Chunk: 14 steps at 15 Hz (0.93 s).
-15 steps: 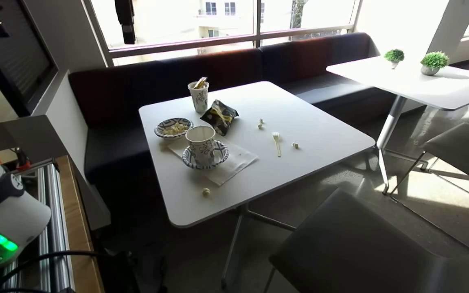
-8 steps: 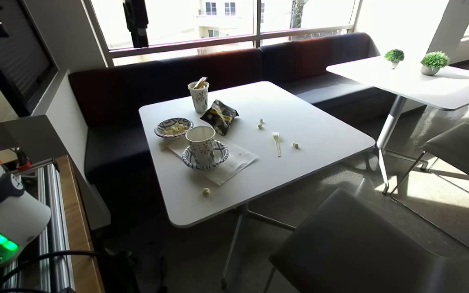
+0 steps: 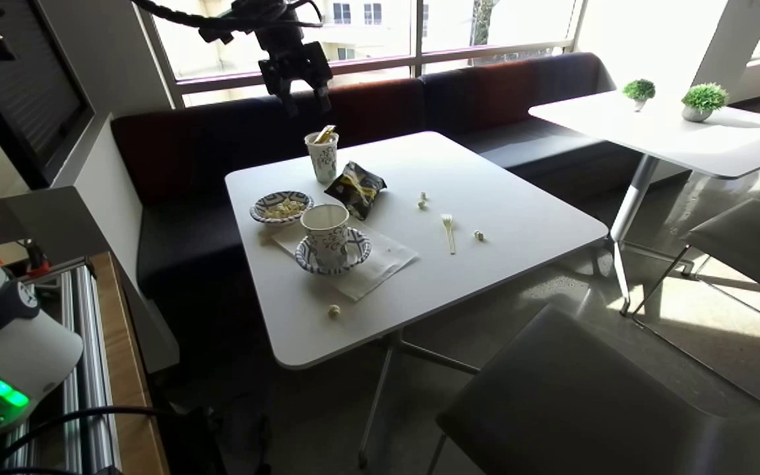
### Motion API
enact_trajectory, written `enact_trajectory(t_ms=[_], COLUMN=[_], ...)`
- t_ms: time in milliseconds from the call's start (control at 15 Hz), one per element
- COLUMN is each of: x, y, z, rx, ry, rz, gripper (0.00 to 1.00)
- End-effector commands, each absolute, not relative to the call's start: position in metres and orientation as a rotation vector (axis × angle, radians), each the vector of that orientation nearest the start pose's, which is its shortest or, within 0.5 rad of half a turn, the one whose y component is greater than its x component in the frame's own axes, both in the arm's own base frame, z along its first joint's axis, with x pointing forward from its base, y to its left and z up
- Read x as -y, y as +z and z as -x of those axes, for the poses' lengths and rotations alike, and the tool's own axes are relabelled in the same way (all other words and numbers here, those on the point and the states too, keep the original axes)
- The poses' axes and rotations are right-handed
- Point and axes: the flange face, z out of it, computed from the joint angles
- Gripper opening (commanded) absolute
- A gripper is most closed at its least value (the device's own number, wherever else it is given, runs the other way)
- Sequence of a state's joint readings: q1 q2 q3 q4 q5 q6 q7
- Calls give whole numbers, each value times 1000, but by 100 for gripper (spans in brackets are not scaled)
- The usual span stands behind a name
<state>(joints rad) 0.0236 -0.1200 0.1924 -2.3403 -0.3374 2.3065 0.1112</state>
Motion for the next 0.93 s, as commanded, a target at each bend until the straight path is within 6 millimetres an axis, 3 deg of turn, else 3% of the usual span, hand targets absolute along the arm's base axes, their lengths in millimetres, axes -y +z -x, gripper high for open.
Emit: enact_trajectory(t_ms=[0, 133, 400, 467, 600, 867], x=[-84, -67, -53, -56, -53, -54], y=[348, 322, 275, 295, 278, 275], z=[-497, -491, -481, -486, -482, -483], rx=[837, 1007, 1250, 1151, 1217, 1238], ry=[-375, -430, -642, -587, -625, -628], rz=[3253, 3176, 2986, 3053, 3006, 2996], gripper=[100, 100, 100, 100, 100, 100])
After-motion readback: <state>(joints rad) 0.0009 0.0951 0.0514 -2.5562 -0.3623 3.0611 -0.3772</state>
